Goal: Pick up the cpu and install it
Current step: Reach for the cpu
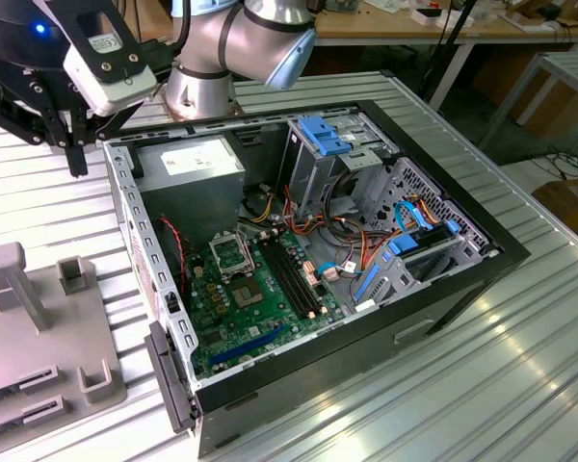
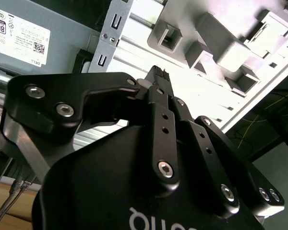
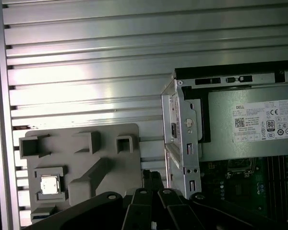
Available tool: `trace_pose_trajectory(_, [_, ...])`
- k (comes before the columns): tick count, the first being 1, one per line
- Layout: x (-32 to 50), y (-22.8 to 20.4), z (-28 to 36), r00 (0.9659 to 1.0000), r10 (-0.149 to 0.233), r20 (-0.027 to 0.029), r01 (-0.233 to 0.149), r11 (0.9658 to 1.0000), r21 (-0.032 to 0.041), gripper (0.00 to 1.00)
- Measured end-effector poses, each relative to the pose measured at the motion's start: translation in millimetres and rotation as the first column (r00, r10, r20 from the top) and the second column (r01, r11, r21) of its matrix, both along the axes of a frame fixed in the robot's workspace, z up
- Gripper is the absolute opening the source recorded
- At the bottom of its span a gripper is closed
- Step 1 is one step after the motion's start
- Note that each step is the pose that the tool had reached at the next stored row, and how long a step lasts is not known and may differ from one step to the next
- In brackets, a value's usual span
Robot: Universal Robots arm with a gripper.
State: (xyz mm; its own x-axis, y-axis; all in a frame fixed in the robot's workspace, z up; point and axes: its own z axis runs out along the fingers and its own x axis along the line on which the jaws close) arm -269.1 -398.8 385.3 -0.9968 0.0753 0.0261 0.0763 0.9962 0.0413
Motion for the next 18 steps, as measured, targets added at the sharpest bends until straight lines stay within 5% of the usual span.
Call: trace_pose_trajectory(18, [-17.3, 0.0, -0.6, 1.0000, 0.000, -0.0018, 0.000, 1.0000, 0.0000, 0.11])
